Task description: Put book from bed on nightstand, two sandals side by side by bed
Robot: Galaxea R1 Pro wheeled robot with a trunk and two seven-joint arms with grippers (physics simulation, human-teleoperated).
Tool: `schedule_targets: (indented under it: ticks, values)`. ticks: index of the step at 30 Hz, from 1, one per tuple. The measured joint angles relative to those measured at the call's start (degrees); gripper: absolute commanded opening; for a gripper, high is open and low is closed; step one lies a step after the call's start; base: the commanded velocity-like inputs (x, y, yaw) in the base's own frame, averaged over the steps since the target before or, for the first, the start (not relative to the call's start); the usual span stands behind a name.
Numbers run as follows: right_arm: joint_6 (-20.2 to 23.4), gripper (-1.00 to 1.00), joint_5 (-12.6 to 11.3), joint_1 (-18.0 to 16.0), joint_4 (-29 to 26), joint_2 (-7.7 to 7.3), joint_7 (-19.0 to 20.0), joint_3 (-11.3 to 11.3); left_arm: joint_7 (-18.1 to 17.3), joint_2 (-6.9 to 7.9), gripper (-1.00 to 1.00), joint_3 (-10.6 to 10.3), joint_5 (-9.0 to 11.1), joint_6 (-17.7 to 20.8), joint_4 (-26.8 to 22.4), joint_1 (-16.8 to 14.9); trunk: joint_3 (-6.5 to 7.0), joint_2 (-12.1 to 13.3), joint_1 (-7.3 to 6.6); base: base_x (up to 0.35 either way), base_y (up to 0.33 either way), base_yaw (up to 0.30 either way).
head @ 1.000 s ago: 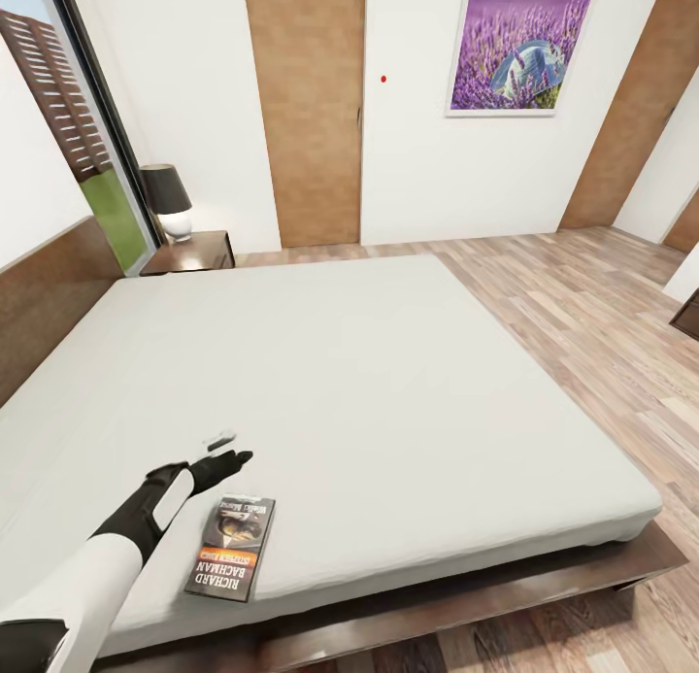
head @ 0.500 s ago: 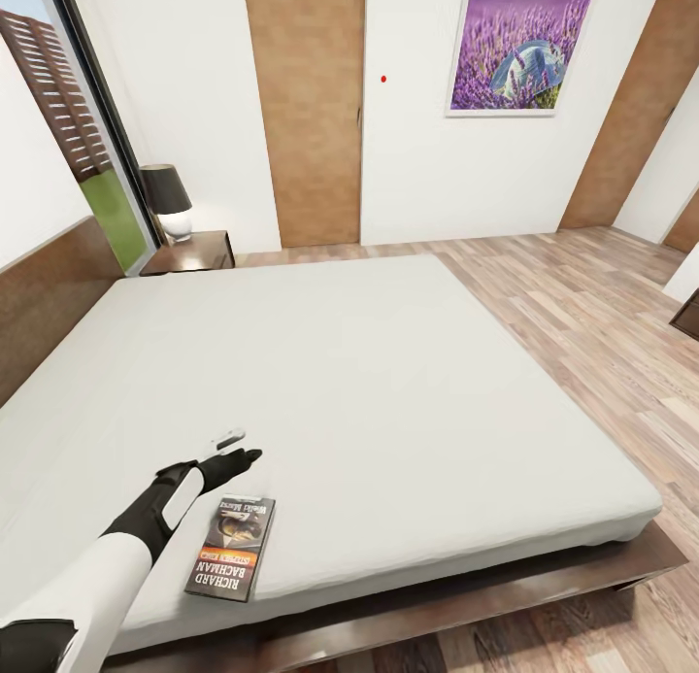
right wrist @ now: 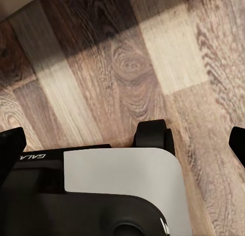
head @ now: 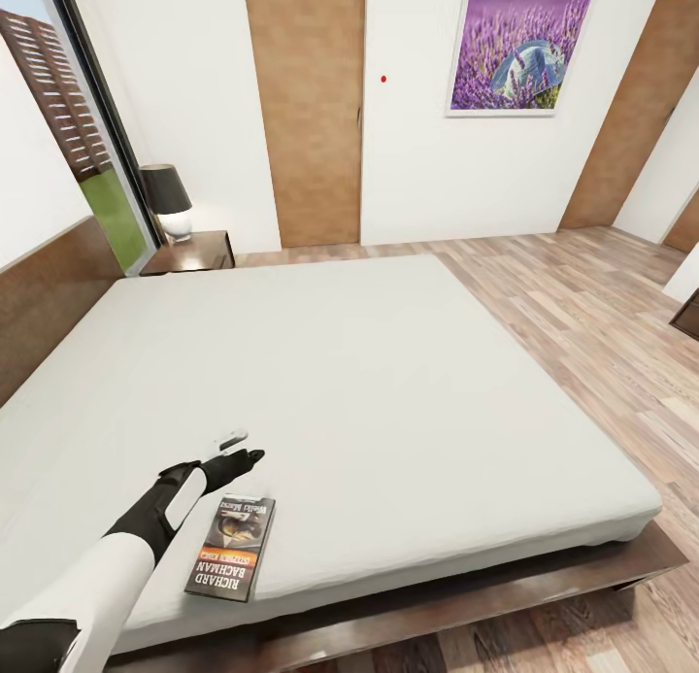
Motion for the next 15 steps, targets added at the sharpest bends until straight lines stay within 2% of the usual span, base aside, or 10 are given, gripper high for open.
schedule_targets:
  ticks: [15]
  values:
    - [0.0, 1.0, 0.0, 0.0, 0.0, 0.0, 0.0, 0.0, 0.2, -0.43, 1.0, 0.1, 0.0, -0.1, 0.1, 0.0, -2.69, -6.0, 3.29, 0.0, 0.0, 0.0]
